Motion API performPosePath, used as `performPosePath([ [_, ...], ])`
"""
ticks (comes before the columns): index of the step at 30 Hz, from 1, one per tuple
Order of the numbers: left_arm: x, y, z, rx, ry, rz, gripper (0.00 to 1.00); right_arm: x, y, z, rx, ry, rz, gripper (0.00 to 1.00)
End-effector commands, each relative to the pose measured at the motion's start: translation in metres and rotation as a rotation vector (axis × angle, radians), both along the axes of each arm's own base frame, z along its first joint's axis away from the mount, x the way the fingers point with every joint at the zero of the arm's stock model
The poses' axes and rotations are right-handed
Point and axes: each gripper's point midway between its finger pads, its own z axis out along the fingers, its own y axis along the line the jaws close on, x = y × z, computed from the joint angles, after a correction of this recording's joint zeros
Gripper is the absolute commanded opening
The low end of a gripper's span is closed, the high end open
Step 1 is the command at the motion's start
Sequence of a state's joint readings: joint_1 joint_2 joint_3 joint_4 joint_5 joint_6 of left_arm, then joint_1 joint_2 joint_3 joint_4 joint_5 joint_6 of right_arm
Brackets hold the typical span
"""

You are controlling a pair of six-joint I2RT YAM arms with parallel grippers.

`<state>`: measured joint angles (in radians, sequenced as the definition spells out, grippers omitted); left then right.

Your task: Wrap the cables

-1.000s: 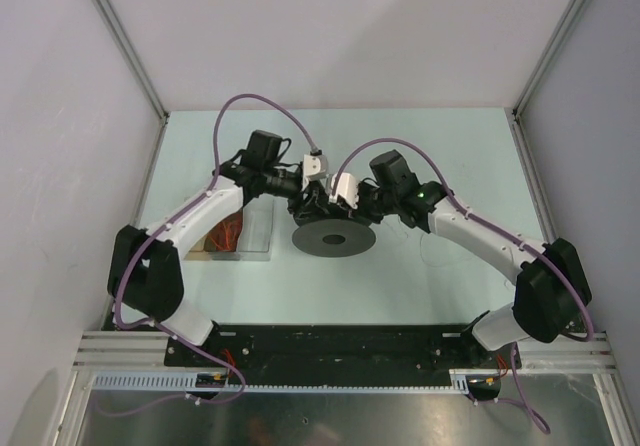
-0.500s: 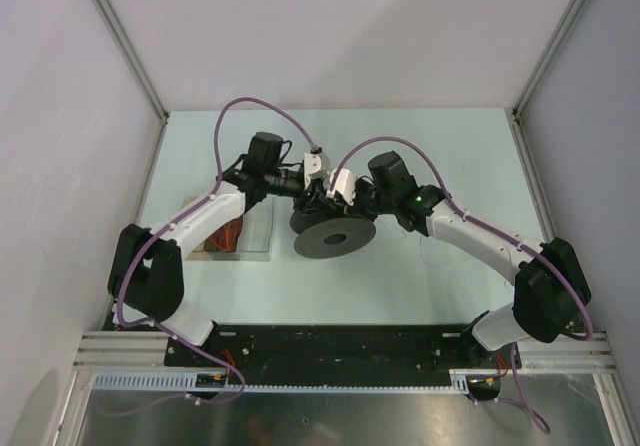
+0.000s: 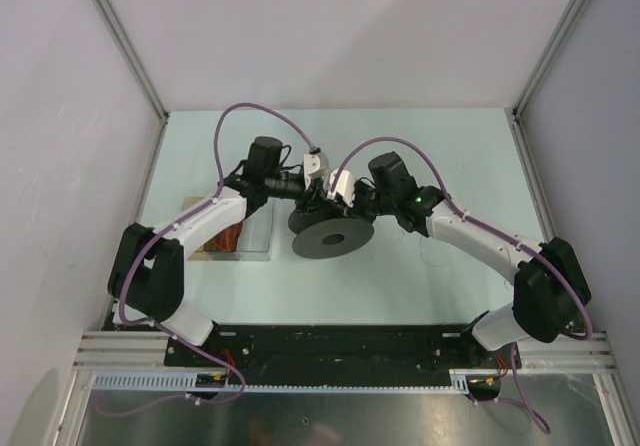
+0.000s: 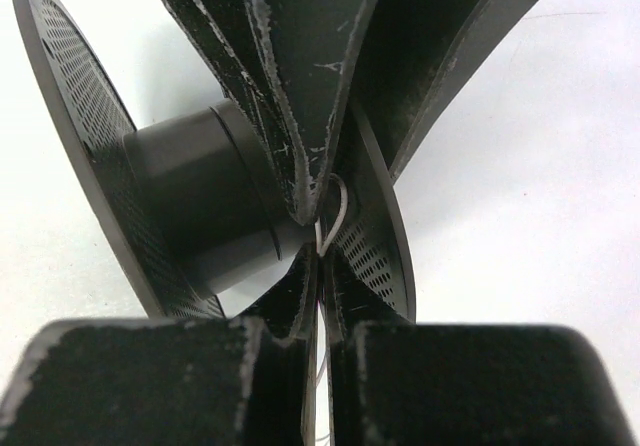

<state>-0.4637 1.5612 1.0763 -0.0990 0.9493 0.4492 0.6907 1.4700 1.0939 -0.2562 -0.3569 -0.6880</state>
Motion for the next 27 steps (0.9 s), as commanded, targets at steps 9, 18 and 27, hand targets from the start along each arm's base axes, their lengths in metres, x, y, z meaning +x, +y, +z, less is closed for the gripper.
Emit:
performPosePath([
  [9,-0.008,-0.008,0.011,-0.033,-0.08,-0.018,0.12,0.007,0.008,0.006,0.056,0.0,-0.015,0.0],
  [18,-0.003,0.001,0.008,-0.02,-0.101,0.012,0.0,0.01,-0.008,0.012,0.075,0.04,-0.073,0.36],
  [27,-0.006,0.005,0.012,-0.035,-0.177,-0.039,0.0,-0.001,-0.044,0.034,0.159,0.157,-0.103,0.55],
])
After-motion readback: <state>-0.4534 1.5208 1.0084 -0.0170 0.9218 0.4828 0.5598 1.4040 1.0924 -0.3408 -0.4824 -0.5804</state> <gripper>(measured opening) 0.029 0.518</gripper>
